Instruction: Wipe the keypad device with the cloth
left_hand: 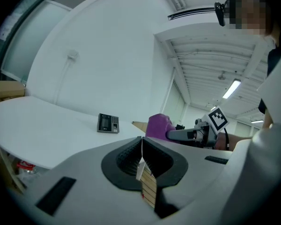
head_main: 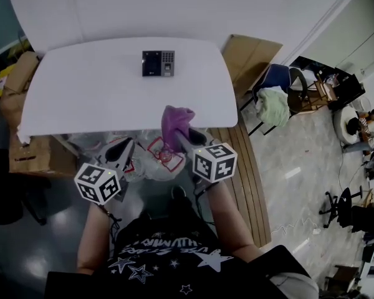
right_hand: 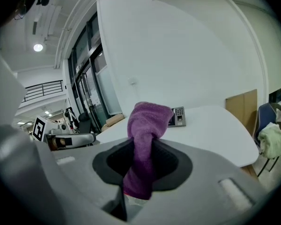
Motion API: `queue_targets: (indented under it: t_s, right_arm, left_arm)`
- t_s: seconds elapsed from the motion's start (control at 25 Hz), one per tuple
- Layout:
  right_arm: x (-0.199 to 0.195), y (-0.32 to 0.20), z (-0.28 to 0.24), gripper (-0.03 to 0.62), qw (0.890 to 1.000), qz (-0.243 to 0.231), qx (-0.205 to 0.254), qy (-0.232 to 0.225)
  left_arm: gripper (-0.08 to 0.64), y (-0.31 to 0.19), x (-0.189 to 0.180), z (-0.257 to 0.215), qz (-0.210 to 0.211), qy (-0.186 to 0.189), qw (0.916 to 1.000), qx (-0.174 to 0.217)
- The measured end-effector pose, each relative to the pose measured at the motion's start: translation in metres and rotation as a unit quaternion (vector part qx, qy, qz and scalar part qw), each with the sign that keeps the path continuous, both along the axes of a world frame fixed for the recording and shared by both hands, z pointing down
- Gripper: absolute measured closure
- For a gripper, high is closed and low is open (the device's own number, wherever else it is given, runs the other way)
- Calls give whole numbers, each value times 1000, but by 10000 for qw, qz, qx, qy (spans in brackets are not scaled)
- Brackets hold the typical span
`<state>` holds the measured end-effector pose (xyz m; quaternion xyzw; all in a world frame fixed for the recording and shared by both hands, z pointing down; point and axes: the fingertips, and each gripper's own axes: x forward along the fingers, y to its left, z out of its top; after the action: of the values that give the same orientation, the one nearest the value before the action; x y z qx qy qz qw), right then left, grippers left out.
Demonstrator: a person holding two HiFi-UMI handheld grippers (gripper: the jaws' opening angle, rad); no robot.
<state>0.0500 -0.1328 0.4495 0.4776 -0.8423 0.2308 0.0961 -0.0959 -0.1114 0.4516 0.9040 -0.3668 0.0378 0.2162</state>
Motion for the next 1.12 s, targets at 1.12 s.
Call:
queue_targets:
  t_s: [1.12]
  right_arm:
    - [103, -82, 11, 494, 9941, -1057, -166, -151]
  left_arm:
    - [551, -49, 106, -10, -1087, -114, 9940, -87]
